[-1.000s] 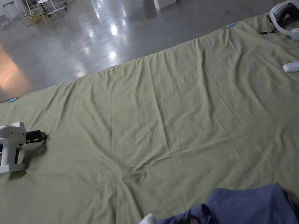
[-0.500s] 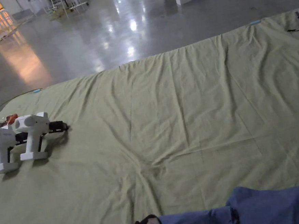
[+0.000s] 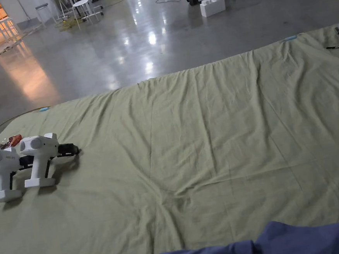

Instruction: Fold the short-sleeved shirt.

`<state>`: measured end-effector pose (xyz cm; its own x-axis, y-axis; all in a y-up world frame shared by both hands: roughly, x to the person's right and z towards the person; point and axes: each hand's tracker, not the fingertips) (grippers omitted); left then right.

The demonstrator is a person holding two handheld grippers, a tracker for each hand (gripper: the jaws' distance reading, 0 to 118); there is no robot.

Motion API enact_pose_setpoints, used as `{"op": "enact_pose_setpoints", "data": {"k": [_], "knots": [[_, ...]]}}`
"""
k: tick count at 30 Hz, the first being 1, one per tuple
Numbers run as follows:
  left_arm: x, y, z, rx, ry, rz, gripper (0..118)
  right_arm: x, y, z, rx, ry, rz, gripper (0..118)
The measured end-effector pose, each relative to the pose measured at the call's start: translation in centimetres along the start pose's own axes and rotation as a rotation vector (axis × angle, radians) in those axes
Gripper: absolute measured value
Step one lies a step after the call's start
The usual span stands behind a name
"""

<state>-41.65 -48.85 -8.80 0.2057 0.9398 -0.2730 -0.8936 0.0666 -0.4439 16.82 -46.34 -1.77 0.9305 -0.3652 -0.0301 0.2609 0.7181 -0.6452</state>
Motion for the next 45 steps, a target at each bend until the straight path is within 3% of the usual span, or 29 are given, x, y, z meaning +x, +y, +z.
{"op": "enact_pose_setpoints", "data": {"k": [3, 7, 12, 14, 18, 19, 20, 22, 26, 28, 29, 30, 32, 35, 38, 40, 42, 45], "knots": [[6.7, -1.9, 2.1, 0.052, 0.199, -0.449, 17, 0.3, 0.0, -0.7, -0.007, 0.014, -0.008, 3], [12.1, -5.4, 3.7, 0.105, 0.259, -0.747, 17, 0.3, -0.5, -1.4, -0.013, 0.029, -0.002, 3], [14.0, -13.8, -1.2, 0.013, 0.166, -0.819, 17, -0.2, -0.9, -0.8, -0.008, 0.039, -0.016, 3], [13.4, -17.6, -4.3, -0.108, 0.096, -0.859, 17, -0.2, -1.0, -0.1, -0.001, 0.033, -0.008, 3], [11.0, -22.7, -12.7, -0.299, 0.210, -0.895, 18, 0.8, -1.3, 1.0, 0.011, 0.002, -0.008, 3], [10.4, -23.3, -14.2, -0.337, 0.231, -0.894, 22, 1.2, -1.5, 1.3, 0.012, -0.006, -0.011, 3], [9.9, -24.0, -15.0, -0.338, 0.263, -0.918, 46, 1.5, -1.6, 1.4, 0.011, -0.013, -0.018, 3], [10.0, -23.8, -14.4, -0.394, 0.189, -0.915, 98, 2.2, -1.9, 1.4, 0.007, -0.028, -0.038, 3], [12.3, -22.3, -10.4, -0.284, 0.121, -0.908, 102, 2.5, -2.3, 1.1, -0.004, -0.041, -0.062, 3], [12.6, -20.3, -9.1, -0.206, 0.109, -0.838, 99, 2.8, -2.3, 0.9, -0.010, -0.033, -0.071, 3], [12.4, -18.7, -8.9, -0.188, 0.090, -0.763, 86, 2.9, -2.4, 0.8, -0.012, -0.029, -0.073, 3], [12.2, -17.5, -9.0, -0.224, 0.053, -0.698, 67, 2.8, -2.4, 0.8, -0.015, -0.028, -0.074, 3], [11.1, -17.5, -10.8, -0.286, 0.036, -0.629, 14, 2.6, -2.3, 0.6, -0.025, -0.028, -0.068, 3], [8.7, -20.5, -15.0, -0.416, 0.081, -0.692, 10, 2.1, -2.4, 0.7, -0.035, -0.027, -0.059, 3], [6.6, -22.9, -20.6, -0.476, 0.292, -0.711, 3, 1.5, -2.7, 0.5, -0.055, -0.017, -0.055, 3], [6.7, -22.3, -19.3, -0.426, 0.209, -0.686, 3, 1.1, -3.1, -0.1, -0.079, -0.003, -0.045, 3], [8.1, -22.0, -19.0, -0.435, 0.222, -0.690, 4, 0.2, -3.5, -1.1, -0.114, 0.010, -0.022, 3], [10.0, -18.8, -14.8, -0.407, 0.052, -0.618, 5, -1.7, -3.6, -4.2, -0.181, 0.087, 0.003, 3]]}}
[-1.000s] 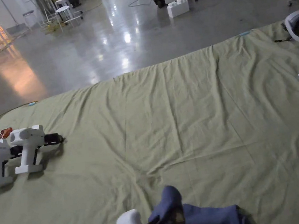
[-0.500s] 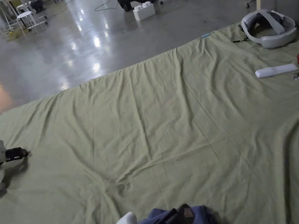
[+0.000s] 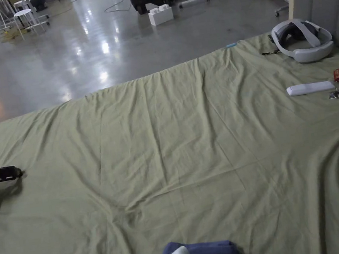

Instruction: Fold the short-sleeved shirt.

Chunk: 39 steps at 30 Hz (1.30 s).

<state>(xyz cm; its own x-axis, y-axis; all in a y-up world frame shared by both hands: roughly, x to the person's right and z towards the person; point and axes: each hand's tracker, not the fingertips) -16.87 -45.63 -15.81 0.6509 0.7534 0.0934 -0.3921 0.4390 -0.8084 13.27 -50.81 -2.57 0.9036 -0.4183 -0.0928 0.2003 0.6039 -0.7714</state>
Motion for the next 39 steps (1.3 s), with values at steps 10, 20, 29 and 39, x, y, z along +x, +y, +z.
{"op": "enact_pose_setpoints", "data": {"k": [10, 20, 29, 39], "knots": [[-6.0, 3.2, 14.6, 0.150, 0.100, 0.021, 109, -6.4, 4.9, -17.7, -0.206, 0.130, 0.185, 3], [-16.1, 5.3, 7.9, -0.018, -0.036, 0.279, 107, -4.8, 4.3, -21.3, -0.355, 0.032, 0.164, 3], [-12.8, 5.7, 6.4, -0.040, 0.041, 0.223, 45, -5.3, 4.7, -20.1, -0.346, 0.053, 0.167, 3], [-15.6, 15.2, 29.7, 0.212, 0.354, 0.130, 45, -3.9, 5.0, -13.1, -0.233, 0.213, -0.023, 3]]}}
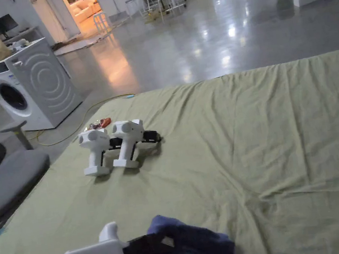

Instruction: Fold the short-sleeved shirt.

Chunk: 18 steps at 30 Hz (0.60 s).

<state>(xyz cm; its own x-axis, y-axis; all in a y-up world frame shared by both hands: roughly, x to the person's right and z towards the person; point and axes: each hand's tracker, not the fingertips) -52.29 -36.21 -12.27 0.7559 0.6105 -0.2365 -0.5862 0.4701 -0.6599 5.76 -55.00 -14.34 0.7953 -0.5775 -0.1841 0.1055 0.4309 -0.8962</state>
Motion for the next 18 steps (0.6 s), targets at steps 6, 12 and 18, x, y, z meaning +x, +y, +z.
{"op": "enact_pose_setpoints", "data": {"k": [6, 12, 18], "knots": [[-9.3, 7.2, -1.7, 0.065, 0.248, 0.178, 50, 1.7, -0.9, -0.3, -0.022, -0.036, -0.077, 3], [-8.4, 6.8, -7.4, -0.023, 0.598, 0.156, 100, 1.7, -0.6, 1.5, -0.018, -0.098, -0.043, 3], [3.0, -1.5, 0.2, 0.272, 0.755, -0.481, 100, 1.1, 1.6, 6.9, 0.218, -0.139, 0.139, 3]]}}
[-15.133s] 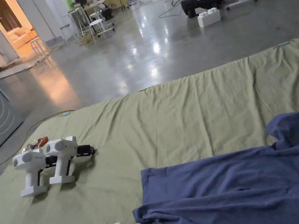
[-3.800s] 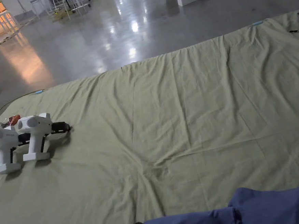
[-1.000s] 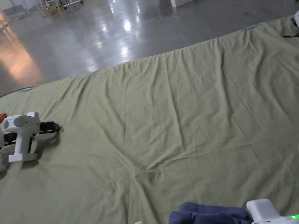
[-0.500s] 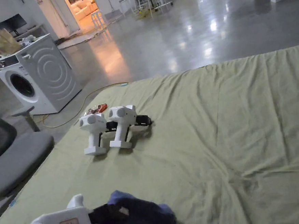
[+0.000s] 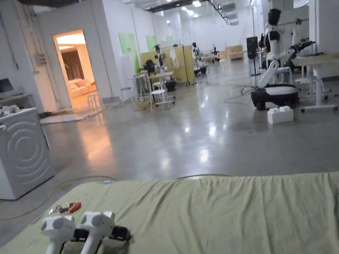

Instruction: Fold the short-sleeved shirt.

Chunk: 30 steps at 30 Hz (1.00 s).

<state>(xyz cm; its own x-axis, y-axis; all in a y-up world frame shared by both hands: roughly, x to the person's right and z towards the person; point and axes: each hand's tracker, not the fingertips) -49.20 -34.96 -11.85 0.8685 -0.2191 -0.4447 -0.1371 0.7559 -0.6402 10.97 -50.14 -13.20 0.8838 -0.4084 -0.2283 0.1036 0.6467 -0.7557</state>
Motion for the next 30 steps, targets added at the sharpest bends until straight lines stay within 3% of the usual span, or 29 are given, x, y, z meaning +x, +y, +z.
{"op": "enact_pose_setpoints", "data": {"k": [2, 7, 13, 17, 22, 23, 25, 28, 30], "knots": [[2.7, -0.8, 8.2, 0.146, -0.072, -0.059, 100, -0.6, 1.3, 2.2, 0.080, -0.010, 0.047, 3], [7.4, -3.1, 22.3, 0.475, -0.253, 0.061, 100, -2.1, 4.1, 6.9, 0.279, -0.053, 0.126, 3], [16.2, -6.8, 27.5, 0.760, -0.261, 0.101, 100, -4.3, 6.1, 10.8, 0.507, -0.090, 0.222, 3], [19.3, -7.2, 30.5, 0.781, -0.340, 0.133, 96, -7.4, 6.0, 12.5, 0.650, -0.140, 0.269, 3], [19.5, -8.0, 31.8, 0.729, -0.361, 0.108, 75, -9.4, 4.9, 14.0, 0.659, -0.192, 0.323, 3], [19.1, -8.4, 31.9, 0.716, -0.373, 0.100, 57, -9.5, 4.7, 14.3, 0.656, -0.190, 0.322, 3], [19.1, -8.9, 32.0, 0.694, -0.373, 0.056, 5, -9.2, 4.6, 14.8, 0.647, -0.169, 0.303, 3], [19.8, -9.6, 32.0, 0.729, -0.308, 0.058, 1, -8.7, 4.4, 14.7, 0.660, -0.165, 0.274, 3], [19.1, -9.5, 32.5, 0.726, -0.347, 0.080, 1, -8.5, 4.5, 14.8, 0.665, -0.176, 0.273, 3]]}}
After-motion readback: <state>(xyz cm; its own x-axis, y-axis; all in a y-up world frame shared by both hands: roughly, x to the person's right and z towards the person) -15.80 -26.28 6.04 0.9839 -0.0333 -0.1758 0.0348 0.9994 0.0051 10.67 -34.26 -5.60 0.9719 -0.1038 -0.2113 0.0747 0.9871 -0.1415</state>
